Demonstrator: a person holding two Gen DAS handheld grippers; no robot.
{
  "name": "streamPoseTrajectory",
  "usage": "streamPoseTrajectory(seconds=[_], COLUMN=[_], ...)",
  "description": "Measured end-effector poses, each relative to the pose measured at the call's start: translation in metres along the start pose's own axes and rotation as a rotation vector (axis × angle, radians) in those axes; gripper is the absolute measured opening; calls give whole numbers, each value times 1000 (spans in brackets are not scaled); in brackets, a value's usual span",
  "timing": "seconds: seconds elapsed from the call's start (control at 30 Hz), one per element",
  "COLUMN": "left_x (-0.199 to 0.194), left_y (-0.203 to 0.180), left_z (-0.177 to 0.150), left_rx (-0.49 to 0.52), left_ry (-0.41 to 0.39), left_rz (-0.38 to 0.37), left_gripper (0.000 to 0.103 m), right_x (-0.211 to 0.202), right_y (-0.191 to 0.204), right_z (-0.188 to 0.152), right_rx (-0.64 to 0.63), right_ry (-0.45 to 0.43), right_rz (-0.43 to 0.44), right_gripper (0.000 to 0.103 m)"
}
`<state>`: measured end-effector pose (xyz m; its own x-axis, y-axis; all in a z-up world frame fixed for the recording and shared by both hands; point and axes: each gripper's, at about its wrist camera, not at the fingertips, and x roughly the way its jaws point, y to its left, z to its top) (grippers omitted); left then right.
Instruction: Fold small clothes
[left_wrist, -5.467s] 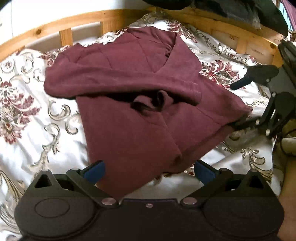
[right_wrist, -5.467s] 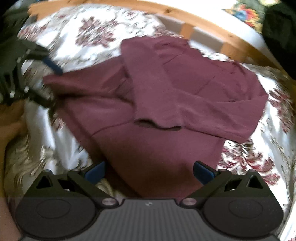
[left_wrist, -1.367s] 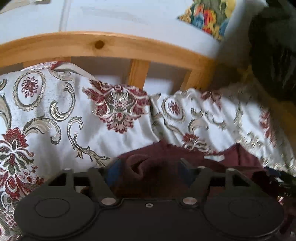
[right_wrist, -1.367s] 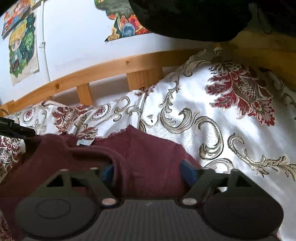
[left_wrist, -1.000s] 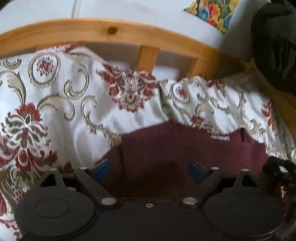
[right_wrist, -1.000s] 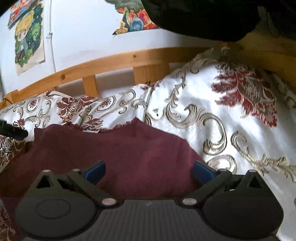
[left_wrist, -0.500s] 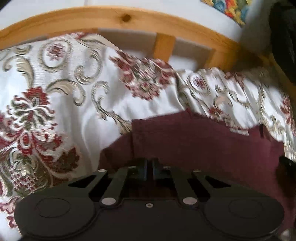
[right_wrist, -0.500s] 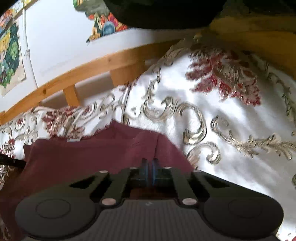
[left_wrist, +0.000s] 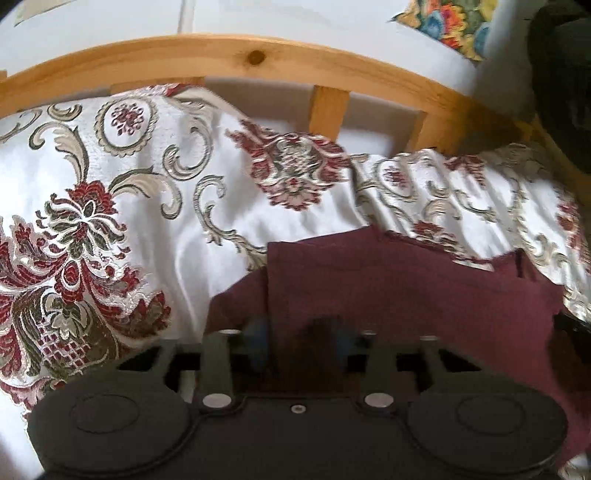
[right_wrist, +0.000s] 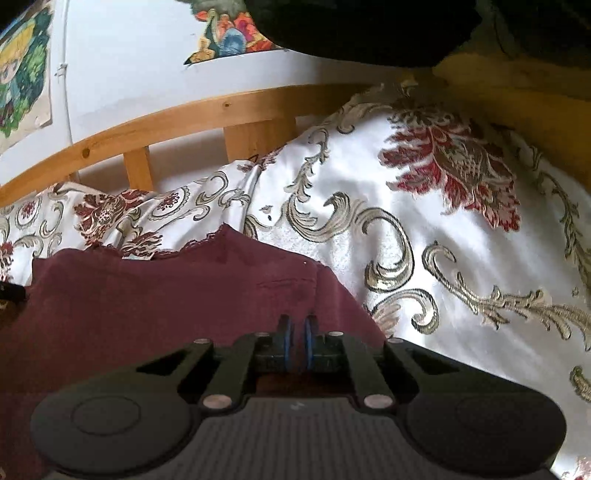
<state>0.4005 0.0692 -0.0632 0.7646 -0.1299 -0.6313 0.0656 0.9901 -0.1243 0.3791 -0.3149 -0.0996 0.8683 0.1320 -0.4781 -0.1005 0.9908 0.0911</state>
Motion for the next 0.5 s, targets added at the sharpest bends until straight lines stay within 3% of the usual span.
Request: streamPoseTrajectory(seconds=[0.07, 0.1, 0.2, 0.33, 0.5], left_x=[-10, -16, -37, -70, -102], left_y=[-3, -5, -9, -11, 0], left_z=[-4, -7, -14, -35, -73], left_rx=[15, 21, 18, -11, -167], left_ry=[-19, -33, -59, -98, -85], left_rz=[18, 28, 50, 88, 105], left_gripper=[82, 86, 98, 102, 102], right_x=[-3, -4, -11, -29, -49], right_y=[3, 4, 10, 19, 44], right_z=[1, 1, 3, 3, -1], right_rx=[-16, -21, -41, -26, -38], right_ry=[-8, -12, -17, -44, -29], right_rz=[-3, -6, -12, 22, 70], right_gripper=[34, 45, 60, 98, 103])
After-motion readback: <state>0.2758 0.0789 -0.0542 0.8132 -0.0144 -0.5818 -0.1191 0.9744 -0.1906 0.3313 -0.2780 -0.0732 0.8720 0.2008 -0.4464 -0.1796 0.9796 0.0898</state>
